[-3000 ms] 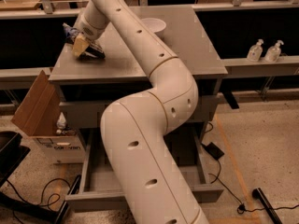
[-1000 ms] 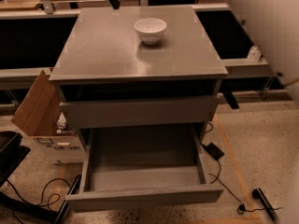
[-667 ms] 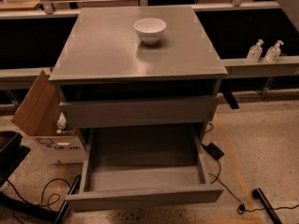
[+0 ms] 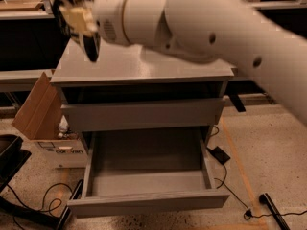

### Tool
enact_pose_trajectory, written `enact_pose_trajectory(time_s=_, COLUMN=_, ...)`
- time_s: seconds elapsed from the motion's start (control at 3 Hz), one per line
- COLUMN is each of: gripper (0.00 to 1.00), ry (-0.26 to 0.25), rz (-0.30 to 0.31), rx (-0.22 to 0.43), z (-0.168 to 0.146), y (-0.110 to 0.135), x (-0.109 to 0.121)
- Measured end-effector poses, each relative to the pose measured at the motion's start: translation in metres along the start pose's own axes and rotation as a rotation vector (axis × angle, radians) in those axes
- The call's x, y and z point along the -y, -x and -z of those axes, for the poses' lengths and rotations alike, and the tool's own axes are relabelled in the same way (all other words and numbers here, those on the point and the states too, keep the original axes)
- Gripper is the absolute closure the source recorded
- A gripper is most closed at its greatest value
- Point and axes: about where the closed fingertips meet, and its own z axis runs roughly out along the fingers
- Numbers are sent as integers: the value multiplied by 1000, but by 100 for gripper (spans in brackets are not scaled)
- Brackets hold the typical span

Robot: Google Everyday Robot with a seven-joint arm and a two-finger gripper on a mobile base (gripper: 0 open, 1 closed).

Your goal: Place blue chip bag into middle drawer

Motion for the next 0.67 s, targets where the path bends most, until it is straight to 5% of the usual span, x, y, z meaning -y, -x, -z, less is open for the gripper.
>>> enact_pose_trajectory(time_s=0.33, gripper=100, ry=85, rz=-356, rx=-116, z=25, y=-171, x=-33)
enact_pose_trajectory(time_s=0.67, gripper=100, ry=128, rz=-530, rx=-306, z=46, y=-308, x=-74)
